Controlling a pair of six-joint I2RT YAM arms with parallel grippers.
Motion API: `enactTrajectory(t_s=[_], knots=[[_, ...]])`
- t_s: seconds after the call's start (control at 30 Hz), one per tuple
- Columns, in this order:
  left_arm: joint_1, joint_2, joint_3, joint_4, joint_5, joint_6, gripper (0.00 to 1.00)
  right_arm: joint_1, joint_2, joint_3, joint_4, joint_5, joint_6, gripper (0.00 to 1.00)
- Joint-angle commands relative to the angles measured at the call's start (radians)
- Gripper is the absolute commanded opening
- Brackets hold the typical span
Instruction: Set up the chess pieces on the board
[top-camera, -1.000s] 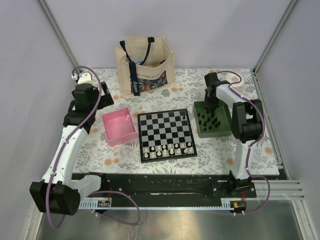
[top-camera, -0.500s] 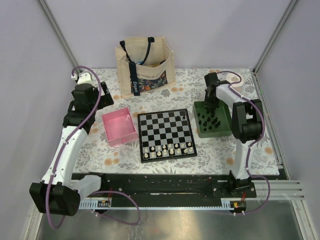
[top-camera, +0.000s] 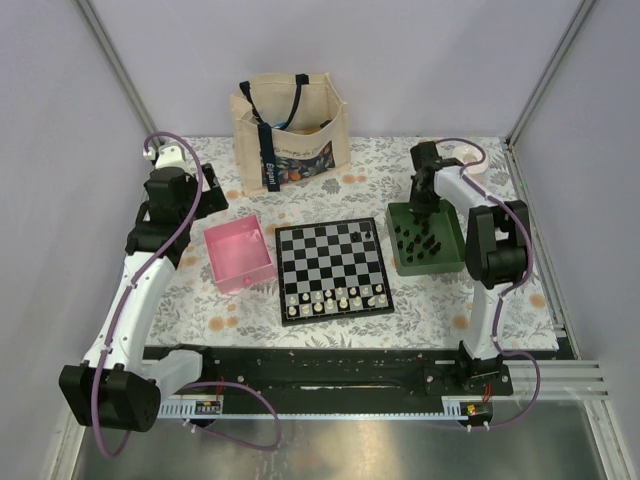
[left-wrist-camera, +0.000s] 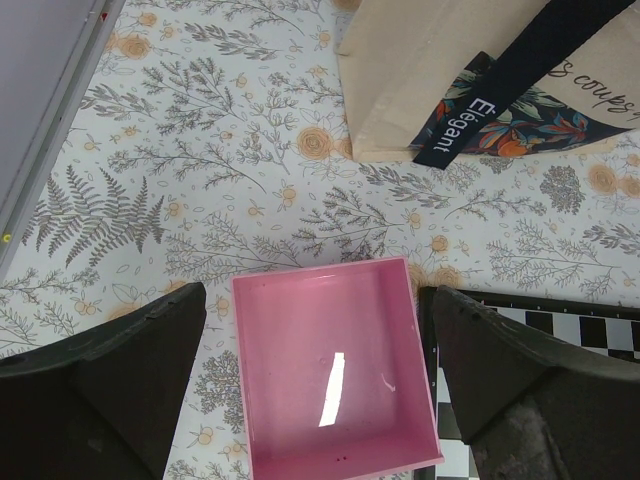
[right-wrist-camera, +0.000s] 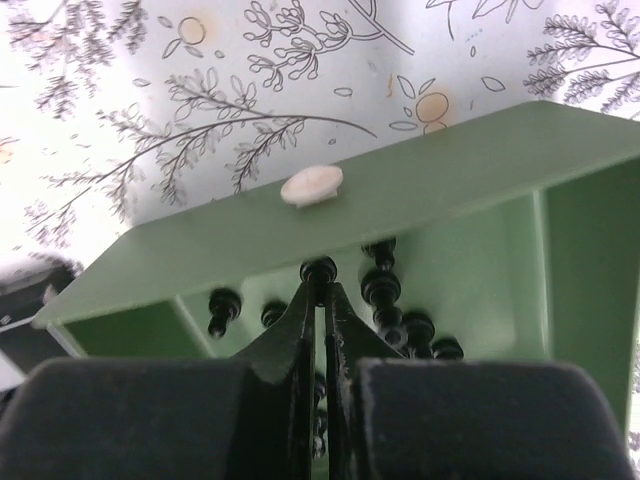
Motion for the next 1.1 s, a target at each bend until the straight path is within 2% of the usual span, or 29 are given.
enactTrajectory(t_s=[0.0,0.17,0.33,0.53,0.67,1.07], knots=[[0.002,-0.021,0.01,0.028,0.017,0.01,0.99,-0.002,-0.162,0.019,-0.023,-0.042,-0.005,0.0],[0.004,-0.016,0.01,0.028,0.022,0.008,0.99,0.021,-0.277,-0.03,-0.028,-0.051,0.02,0.0],[0.004,-0.019,0.009,0.028,0.025,0.008,0.99,0.114,-0.32,-0.013,-0.037,-0.07,0.032,0.0],[0.002,-0.021,0.009,0.028,0.023,0.01,0.99,0.303,-0.219,0.107,-0.051,-0.091,0.053,0.0],[0.002,-0.019,0.007,0.029,0.022,0.01,0.99,0.383,-0.127,0.153,-0.045,-0.09,0.053,0.0],[0.002,-0.016,0.009,0.026,0.013,0.011,0.99,0.436,0.021,0.185,-0.054,-0.107,0.003,0.0]])
